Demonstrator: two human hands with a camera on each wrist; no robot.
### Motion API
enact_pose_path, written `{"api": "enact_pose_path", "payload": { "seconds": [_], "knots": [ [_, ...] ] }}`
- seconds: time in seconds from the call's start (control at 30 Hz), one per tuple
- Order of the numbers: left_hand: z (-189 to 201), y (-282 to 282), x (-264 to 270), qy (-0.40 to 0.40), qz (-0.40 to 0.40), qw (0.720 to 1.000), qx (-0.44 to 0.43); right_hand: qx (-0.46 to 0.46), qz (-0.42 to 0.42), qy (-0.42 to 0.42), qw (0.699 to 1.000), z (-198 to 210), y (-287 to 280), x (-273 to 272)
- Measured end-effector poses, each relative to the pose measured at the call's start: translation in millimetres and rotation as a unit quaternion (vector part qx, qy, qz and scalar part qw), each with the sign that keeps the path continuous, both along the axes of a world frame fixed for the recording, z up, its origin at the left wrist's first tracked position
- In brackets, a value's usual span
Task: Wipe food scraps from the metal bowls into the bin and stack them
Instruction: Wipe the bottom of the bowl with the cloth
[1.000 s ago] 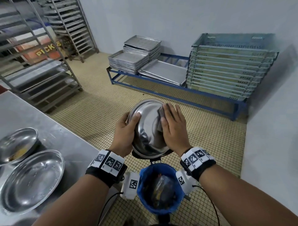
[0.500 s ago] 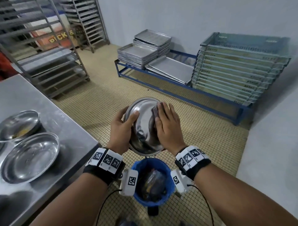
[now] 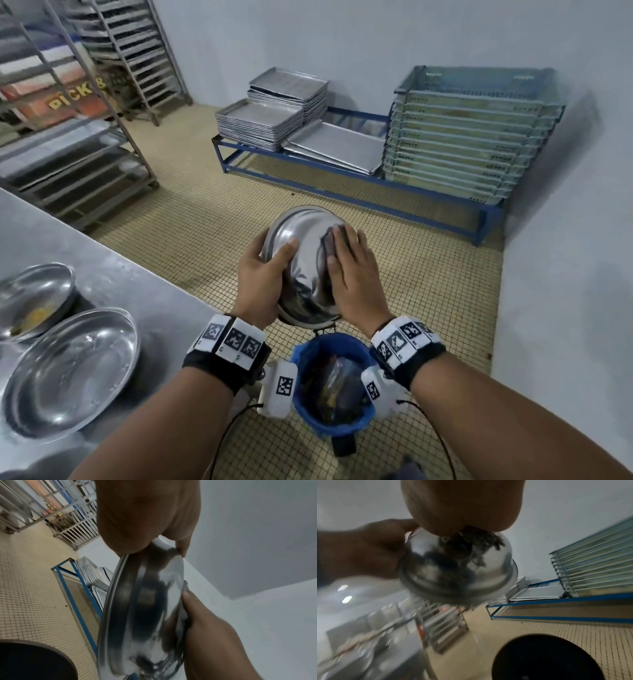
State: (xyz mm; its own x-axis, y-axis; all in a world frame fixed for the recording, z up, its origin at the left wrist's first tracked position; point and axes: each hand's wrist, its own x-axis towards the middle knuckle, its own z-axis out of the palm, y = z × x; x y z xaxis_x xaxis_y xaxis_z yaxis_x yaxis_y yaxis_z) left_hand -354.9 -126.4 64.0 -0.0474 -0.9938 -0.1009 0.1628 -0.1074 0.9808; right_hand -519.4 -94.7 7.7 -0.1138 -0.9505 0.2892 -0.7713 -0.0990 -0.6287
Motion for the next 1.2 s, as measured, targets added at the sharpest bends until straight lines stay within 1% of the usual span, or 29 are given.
{"api": "enact_pose_path", "payload": {
  "seconds": [0.07, 0.13, 0.2, 0.3, 0.33, 0.37, 0.43, 0.5, 0.53, 0.6, 0.67, 0.73, 0.83, 0.9, 0.93, 1.0, 1.1, 1.2],
  "knots": [
    [-3.3, 0.5, 6.4, 0.006, -0.018, 1.0, -0.004, 0.013, -0.031, -0.012, 0.999, 10.1, -8.8, 8.6],
    [-4.5, -2.1, 11.2, 0.014, -0.03, 0.999, -0.006, -0.023, -0.015, 0.021, 0.999, 11.6, -1.3, 20.5],
    [-3.0, -5.2, 15.3, 0.024, -0.031, 0.999, -0.004, -0.048, 0.024, 0.053, 0.997, 1.5, 20.0, 32.9],
    [-6.2, -10.6, 22.8, 0.029, -0.026, 0.999, 0.003, -0.033, 0.049, 0.089, 0.994, -28.5, 50.5, 40.2],
    [-7.8, -10.9, 25.1, 0.026, -0.03, 0.999, 0.004, -0.024, 0.04, 0.083, 0.995, -37.7, 55.7, 39.3],
    [-9.4, -10.2, 26.8, 0.024, -0.036, 0.999, 0.006, -0.017, 0.024, 0.058, 0.998, -44.3, 57.7, 37.2],
    [-13.2, -7.1, 27.7, 0.021, -0.055, 0.998, 0.01, 0.003, -0.034, -0.022, 0.999, -46.9, 53.2, 31.3],
    [-16.5, -1.5, 26.0, 0.013, -0.076, 0.997, 0.009, 0.03, -0.088, -0.091, 0.991, -34.3, 42.0, 24.0],
    [-17.1, 2.0, 24.5, 0.008, -0.086, 0.996, 0.007, 0.037, -0.1, -0.108, 0.989, -25.1, 35.9, 20.8],
    [-17.8, 8.2, 20.7, -0.003, -0.097, 0.995, 0.001, 0.021, -0.098, -0.089, 0.991, -7.4, 26.1, 18.5],
    [-15.7, 12.4, 16.0, -0.007, -0.093, 0.996, -0.011, -0.022, -0.06, -0.043, 0.997, 2.3, 22.7, 21.9],
    [-10.7, 13.1, 12.1, -0.006, -0.075, 0.997, -0.021, -0.059, 0.001, 0.001, 0.998, 2.0, 28.7, 27.6],
    [-4.9, 10.0, 9.8, -0.005, -0.04, 0.999, -0.031, -0.069, 0.08, 0.062, 0.992, -11.5, 49.3, 30.7],
    [-0.6, 10.9, 6.9, -0.003, -0.018, 0.999, -0.03, -0.059, 0.103, 0.082, 0.99, -21.2, 58.6, 25.6],
    [-0.2, 11.8, 4.4, -0.004, -0.012, 0.999, -0.034, -0.057, 0.103, 0.076, 0.99, -21.5, 58.6, 21.0],
    [-0.5, 16.9, -2.4, -0.016, -0.007, 0.999, -0.048, -0.052, 0.088, 0.036, 0.994, -13.1, 49.4, 11.5],
    [-3.1, 26.5, -13.3, -0.038, -0.011, 0.997, -0.062, -0.052, 0.037, -0.026, 0.998, 15.0, 22.6, -1.9],
    [-0.8, 34.6, -23.1, -0.042, -0.015, 0.997, -0.056, -0.041, 0.01, -0.041, 0.998, 38.5, 0.2, -12.2]
  ]
}}
